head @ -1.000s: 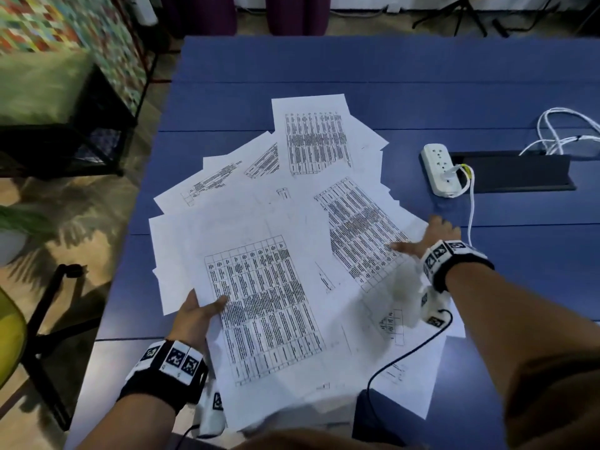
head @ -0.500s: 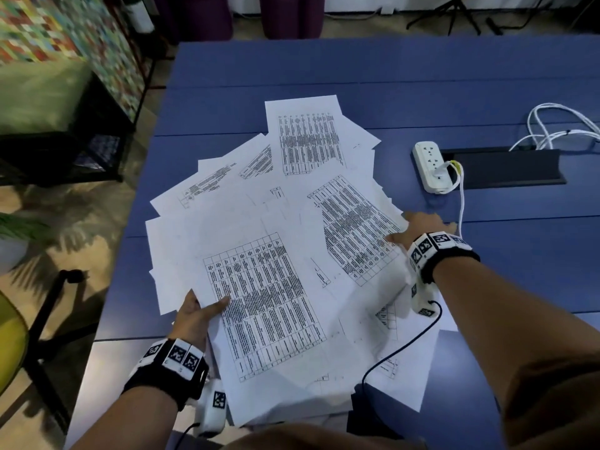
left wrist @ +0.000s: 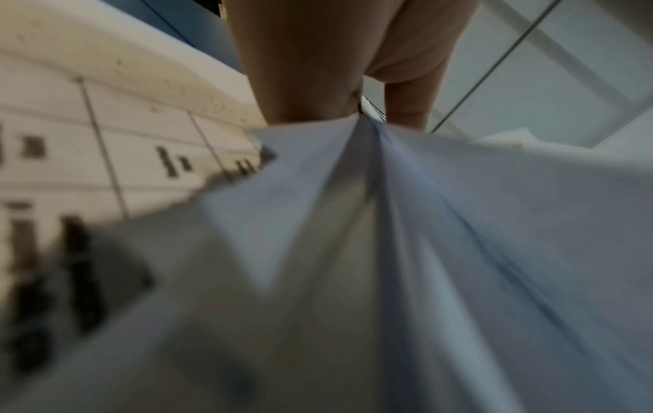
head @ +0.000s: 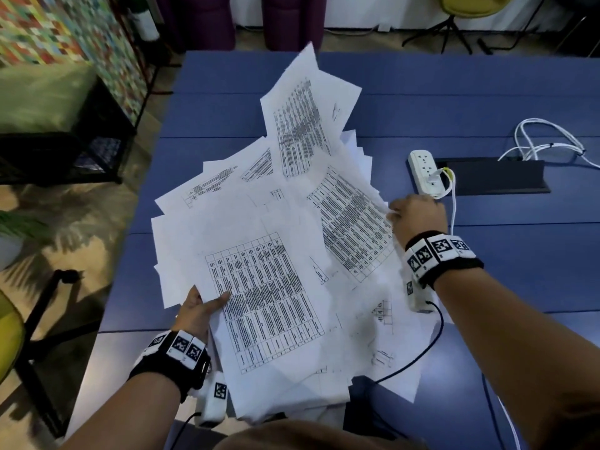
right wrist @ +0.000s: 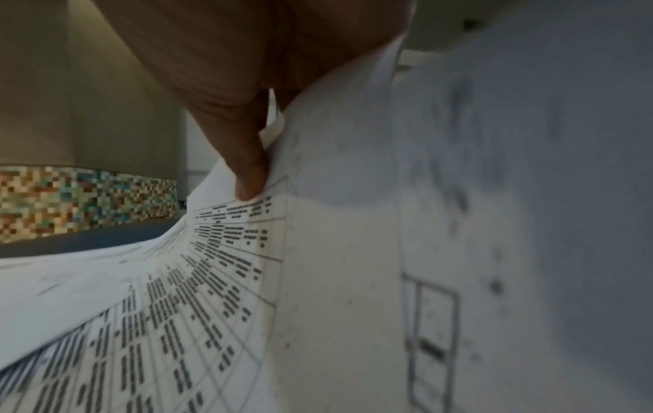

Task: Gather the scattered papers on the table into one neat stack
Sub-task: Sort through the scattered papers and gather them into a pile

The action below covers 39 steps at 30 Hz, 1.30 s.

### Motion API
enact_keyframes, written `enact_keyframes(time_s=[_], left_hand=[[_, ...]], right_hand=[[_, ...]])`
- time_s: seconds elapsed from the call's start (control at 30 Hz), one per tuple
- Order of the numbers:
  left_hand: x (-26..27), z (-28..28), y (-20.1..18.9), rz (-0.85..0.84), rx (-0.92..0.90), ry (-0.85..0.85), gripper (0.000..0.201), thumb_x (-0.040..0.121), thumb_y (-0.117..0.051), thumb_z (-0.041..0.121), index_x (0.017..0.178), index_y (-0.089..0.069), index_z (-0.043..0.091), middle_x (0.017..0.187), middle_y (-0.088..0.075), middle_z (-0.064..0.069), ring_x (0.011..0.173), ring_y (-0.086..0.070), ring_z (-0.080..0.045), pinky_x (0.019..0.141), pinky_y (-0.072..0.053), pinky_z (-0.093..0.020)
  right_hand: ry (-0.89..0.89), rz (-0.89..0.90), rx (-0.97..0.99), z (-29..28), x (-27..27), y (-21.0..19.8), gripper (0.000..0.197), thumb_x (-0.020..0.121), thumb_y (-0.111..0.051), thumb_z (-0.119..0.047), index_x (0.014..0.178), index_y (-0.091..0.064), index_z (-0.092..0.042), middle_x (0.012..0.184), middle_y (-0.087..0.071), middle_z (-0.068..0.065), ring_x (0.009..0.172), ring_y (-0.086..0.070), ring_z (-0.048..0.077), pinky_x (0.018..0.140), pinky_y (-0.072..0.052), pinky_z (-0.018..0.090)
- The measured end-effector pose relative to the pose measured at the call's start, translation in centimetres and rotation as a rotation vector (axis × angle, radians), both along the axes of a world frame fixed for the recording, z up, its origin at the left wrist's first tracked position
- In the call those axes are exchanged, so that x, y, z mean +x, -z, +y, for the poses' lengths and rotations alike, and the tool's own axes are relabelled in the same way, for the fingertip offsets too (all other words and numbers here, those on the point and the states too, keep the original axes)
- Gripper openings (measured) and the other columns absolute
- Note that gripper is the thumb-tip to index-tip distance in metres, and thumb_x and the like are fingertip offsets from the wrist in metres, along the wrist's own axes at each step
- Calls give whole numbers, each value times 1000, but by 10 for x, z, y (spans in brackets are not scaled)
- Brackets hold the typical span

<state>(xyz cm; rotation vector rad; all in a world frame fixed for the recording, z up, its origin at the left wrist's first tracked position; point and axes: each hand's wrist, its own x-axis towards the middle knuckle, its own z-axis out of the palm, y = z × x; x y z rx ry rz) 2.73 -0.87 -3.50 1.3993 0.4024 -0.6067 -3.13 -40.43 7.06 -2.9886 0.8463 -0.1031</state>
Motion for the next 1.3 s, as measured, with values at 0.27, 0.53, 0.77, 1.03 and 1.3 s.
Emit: enact_keyframes(time_s=[0.27,0.53,0.77,1.03,1.3], left_hand=[[4,15,19,-13,25,56,107,66,-88,25,150,-24,3,159,-22,-9,145,-24,-25,118,-19,-40],[9,18,30,-17,-5,46,126,50,-97,28,151,-25,10,158,-27,-6,143,-30,-23,119,-20,-42],[32,20,50,-34,0,13,132,34,-100,29,147,-34,11,153,-38,-13,137,-42,-30,114,-31,-47],[42,4,2,16,27,80,47,79,-70,-10,122,-57,3,114,-69,-14,107,-64,-27,99,-43,-36],[49,2,-1,41,-29,-63,24,84,-62,-9,104,-61,5,106,-70,-13,97,-67,-22,96,-47,-33]], right_hand=[[145,77,182,5,-4,-1,16,95,-49,-14,96,-62,-5,99,-64,21,92,-61,37,68,-38,31],[231,317,278,-15,-15,8,25,92,-50,-11,114,-58,-3,114,-61,22,99,-57,37,73,-43,34],[300,375,226,-10,-2,32,58,88,-63,-28,139,-38,-16,141,-38,13,129,-39,34,100,-43,49],[85,82,504,17,123,25,33,88,-65,-20,119,-56,-16,120,-63,6,109,-60,23,91,-44,27],[-14,61,538,36,255,36,42,84,-66,-28,122,-51,-18,120,-62,4,107,-59,24,93,-45,28]])
